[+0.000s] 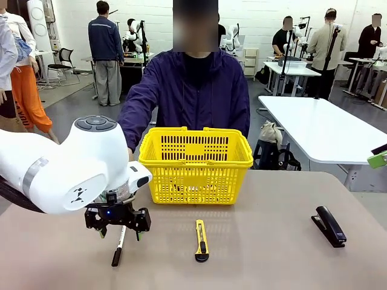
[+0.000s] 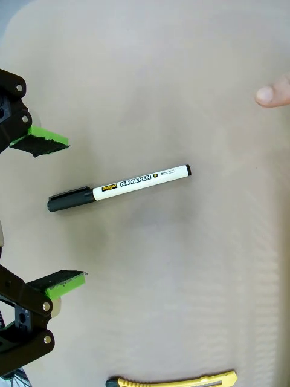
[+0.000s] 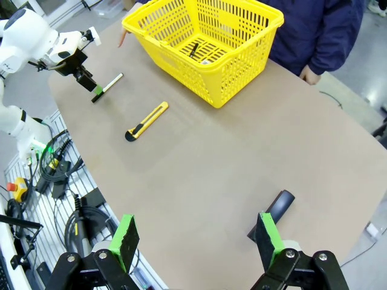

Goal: Place the items the person wants into the basket.
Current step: Pick up the item the person points to and place it in the Market Basket.

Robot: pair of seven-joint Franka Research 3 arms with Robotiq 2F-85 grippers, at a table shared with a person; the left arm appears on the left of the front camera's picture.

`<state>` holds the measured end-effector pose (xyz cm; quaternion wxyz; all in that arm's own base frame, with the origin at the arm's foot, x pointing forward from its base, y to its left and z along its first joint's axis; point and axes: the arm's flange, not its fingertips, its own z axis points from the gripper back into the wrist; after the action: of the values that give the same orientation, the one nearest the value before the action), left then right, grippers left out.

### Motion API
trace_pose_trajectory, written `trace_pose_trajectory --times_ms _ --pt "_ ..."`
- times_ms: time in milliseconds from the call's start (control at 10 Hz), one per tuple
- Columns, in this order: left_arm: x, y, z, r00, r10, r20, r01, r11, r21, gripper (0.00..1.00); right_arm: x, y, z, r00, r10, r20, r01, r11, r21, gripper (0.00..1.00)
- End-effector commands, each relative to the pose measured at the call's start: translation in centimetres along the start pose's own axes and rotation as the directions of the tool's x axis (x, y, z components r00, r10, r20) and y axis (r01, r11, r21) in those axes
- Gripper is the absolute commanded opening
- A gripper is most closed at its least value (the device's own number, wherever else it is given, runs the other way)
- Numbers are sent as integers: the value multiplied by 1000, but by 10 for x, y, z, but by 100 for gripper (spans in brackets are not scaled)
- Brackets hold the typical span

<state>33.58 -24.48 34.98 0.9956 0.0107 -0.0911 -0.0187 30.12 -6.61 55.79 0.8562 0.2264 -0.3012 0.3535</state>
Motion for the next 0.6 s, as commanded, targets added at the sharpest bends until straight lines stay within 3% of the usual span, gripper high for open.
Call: trace_pose_trajectory --times_ms 0,500 --pt "-47 29 -27 996 92 18 -92 996 -8 100 0 -2 0 1000 -4 -2 4 1000 6 100" --pt "-32 42 -35 987 142 -80 -146 988 -51 100 0 -2 0 1000 -4 -2 4 1000 6 100"
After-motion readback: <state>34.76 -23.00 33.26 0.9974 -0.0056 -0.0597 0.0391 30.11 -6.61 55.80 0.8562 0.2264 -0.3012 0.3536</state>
